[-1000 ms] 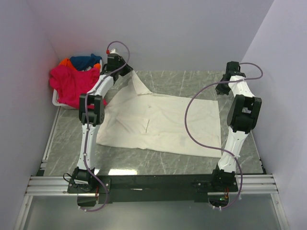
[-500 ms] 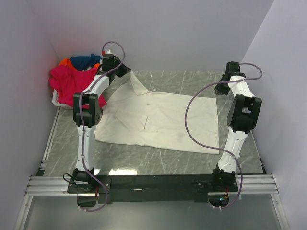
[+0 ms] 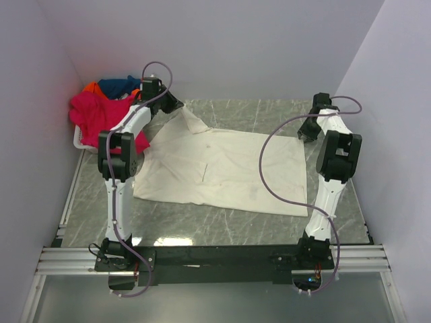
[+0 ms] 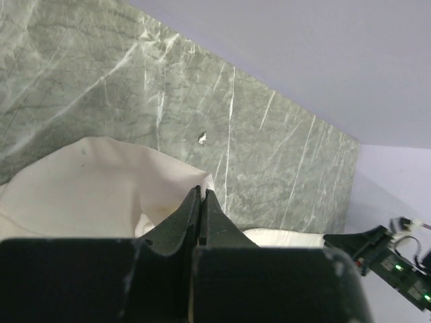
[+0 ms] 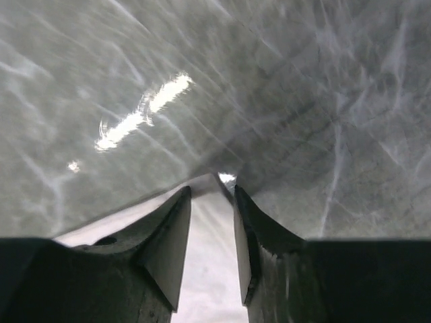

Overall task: Fold and stack the t-shirts
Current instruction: Fold the tshirt

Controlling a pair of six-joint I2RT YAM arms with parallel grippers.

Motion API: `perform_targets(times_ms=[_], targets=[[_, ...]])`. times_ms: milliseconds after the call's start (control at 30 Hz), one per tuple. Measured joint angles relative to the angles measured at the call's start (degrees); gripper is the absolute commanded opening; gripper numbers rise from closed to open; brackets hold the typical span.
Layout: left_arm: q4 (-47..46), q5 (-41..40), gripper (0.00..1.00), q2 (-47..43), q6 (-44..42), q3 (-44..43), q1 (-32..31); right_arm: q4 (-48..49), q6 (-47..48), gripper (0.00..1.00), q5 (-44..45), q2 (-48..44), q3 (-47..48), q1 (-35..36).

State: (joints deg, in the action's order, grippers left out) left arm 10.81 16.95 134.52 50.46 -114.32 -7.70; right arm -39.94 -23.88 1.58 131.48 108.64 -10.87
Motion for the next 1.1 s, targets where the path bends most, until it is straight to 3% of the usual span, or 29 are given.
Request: perform_targets(times_ms=[600,800,967,1100], targets=[[3.7,1.2,0.00,-1.9,-0.6,0.0,0.0,-3.3,0.8,0.37,1.2,2.7,3.3,0.0],[3.8,1.3,0.00,-2.0,-0.9,0.0,0.0,-3.6,1.7,0.25,1.4,2.7,3.3,0.0],[4.1,1.3,0.00,-2.5,-0.9,0.2,0.0,-3.9,3.0,0.02,1.4,2.7,3.4,0.4],[4.6,1.4,0.00,-3.8,-0.8,0.7,0.0,-4.3,3.3,0.00,1.2,2.7,3.5,0.5]])
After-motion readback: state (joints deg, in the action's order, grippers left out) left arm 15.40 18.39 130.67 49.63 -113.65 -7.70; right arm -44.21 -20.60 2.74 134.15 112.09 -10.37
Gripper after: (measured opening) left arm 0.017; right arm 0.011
